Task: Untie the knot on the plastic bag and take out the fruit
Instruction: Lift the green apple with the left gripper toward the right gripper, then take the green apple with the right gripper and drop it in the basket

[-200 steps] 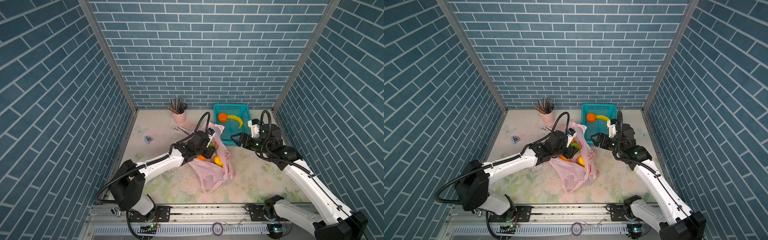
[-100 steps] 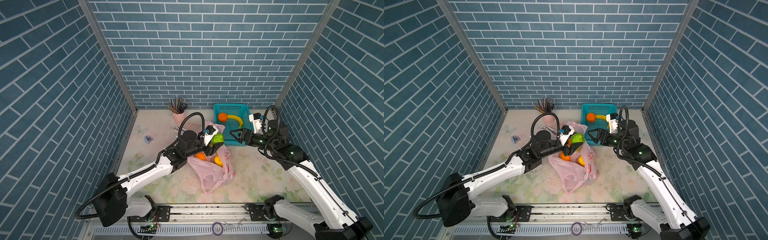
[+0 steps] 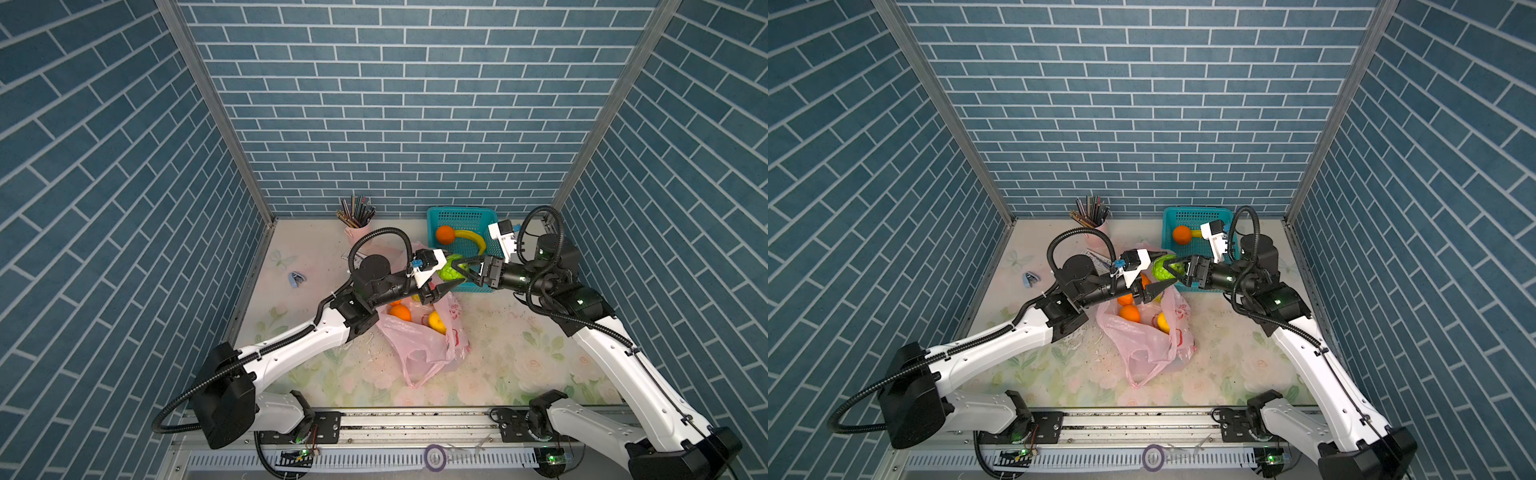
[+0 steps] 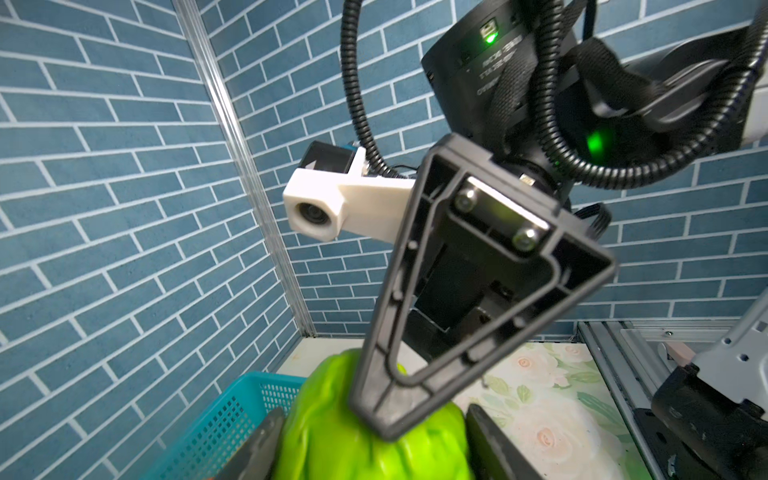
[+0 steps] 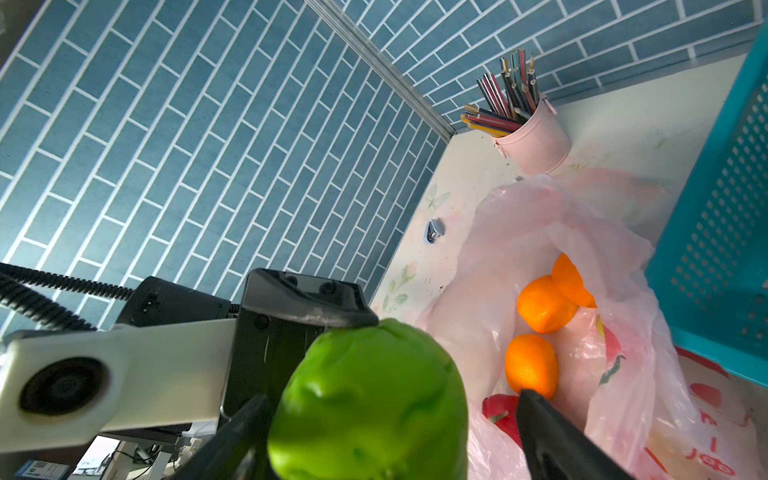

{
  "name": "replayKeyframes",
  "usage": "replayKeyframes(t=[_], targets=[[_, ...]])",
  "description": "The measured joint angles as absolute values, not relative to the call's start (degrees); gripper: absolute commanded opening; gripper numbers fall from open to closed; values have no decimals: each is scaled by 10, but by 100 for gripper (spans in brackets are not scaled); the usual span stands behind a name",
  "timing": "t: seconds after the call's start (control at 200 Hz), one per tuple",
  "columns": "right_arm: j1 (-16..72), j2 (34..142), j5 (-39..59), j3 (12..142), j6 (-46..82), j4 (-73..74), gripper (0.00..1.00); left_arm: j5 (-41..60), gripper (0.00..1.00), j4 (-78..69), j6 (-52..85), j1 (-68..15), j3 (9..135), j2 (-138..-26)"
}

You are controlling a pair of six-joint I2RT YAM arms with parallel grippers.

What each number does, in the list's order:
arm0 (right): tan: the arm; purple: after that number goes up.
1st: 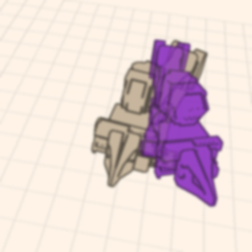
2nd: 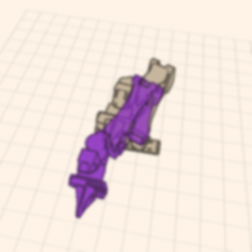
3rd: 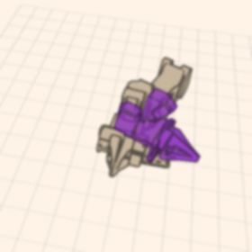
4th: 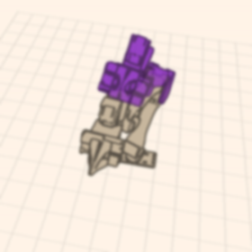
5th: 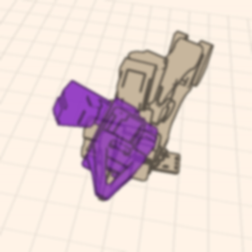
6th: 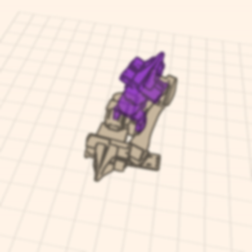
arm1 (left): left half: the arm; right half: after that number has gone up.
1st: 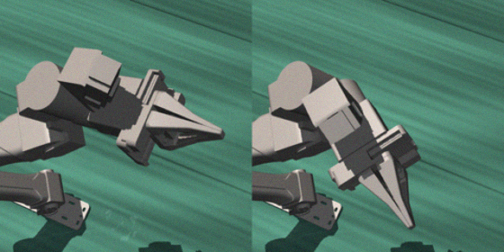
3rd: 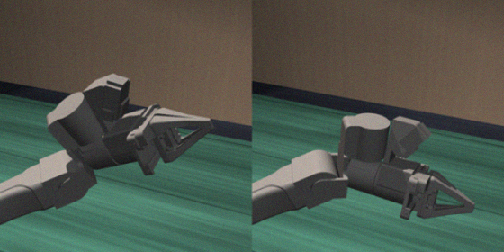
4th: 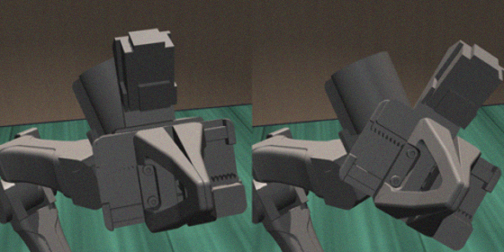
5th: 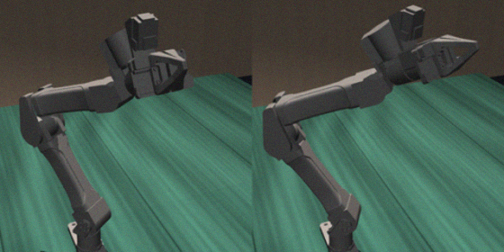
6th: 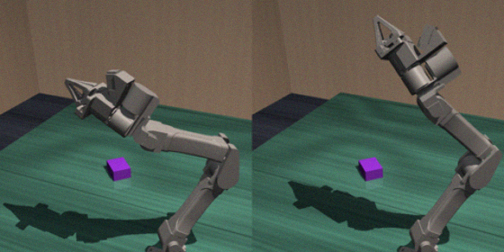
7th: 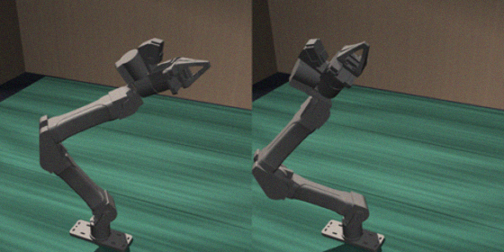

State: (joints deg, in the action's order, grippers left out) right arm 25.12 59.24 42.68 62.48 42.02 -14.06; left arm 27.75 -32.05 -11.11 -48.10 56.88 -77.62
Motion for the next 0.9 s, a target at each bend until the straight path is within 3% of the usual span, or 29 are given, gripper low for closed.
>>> replayKeyframes(t=[0.24,0.315,0.385,0.46,0.9], targets=[[250,603,453,611,439,-98,58,271,47,-310,-129,-492,585,-792],[250,603,450,610,442,-97,54,269,55,-307,-131,-492,587,-793],[250,602,446,610,441,-96,51,264,74,-308,-131,-493,587,-794],[249,601,437,610,441,-96,50,253,87,-311,-128,-496,587,-794],[125,630,394,611,446,-47,49,120,87,-302,-91,-502,512,-696]])
